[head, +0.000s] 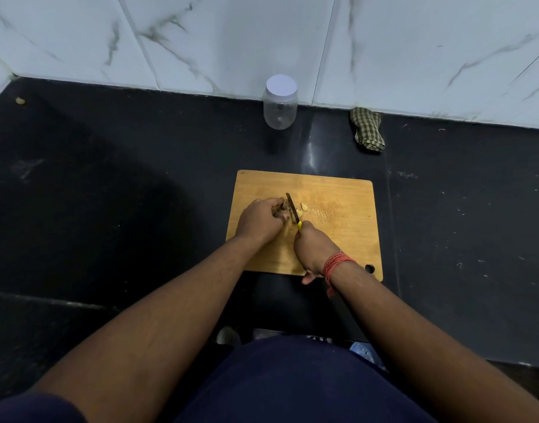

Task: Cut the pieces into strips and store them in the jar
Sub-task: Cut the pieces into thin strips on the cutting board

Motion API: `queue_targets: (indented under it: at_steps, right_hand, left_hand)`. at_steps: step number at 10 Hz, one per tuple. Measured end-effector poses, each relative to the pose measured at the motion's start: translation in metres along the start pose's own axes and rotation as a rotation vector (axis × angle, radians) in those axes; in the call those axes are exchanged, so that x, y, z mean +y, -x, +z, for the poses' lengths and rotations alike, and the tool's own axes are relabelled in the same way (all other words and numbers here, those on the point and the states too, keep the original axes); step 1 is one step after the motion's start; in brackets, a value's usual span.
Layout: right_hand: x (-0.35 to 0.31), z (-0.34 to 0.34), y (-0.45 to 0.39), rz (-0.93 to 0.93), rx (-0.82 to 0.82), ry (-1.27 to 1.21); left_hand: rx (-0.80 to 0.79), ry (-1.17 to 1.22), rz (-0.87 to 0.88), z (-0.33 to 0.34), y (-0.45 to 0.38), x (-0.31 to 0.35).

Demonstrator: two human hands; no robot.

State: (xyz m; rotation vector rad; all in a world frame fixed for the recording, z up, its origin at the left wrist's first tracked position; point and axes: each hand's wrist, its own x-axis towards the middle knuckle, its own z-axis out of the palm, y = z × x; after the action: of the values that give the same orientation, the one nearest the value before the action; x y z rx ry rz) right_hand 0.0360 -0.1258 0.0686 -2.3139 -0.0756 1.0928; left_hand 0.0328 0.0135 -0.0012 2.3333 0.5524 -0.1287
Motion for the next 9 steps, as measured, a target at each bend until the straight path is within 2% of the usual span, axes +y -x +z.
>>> queue_targets:
  at_steps: [4, 5, 6, 8, 9]
  right_hand:
    - [-0.019, -0.005, -0.016, 0.028, -0.067, 0.124]
    - [-0.016, -0.008, -0.013, -0.057, -0.024, 0.233]
    - [0.004, -0.005, 0.002, -0.062, -0.031, 0.227]
    - [0.037, 0.000, 0.022, 0.065, -0.106, 0.061]
    - [0.039, -0.006, 0.023, 0.023, -0.068, 0.008]
  left_hand:
    - [0.011, -0.015, 0.012, -0.001, 0.001, 0.000]
    - [0.022, -0.026, 0.005, -0.001, 0.002, 0.001]
    - [0.032, -0.042, -0.017, 0.000, 0.003, 0.003]
    - [0.027, -0.021, -0.040, 0.002, 0.004, 0.003]
    - [-0.002, -0.008, -0.036, 0.001, 0.004, 0.002]
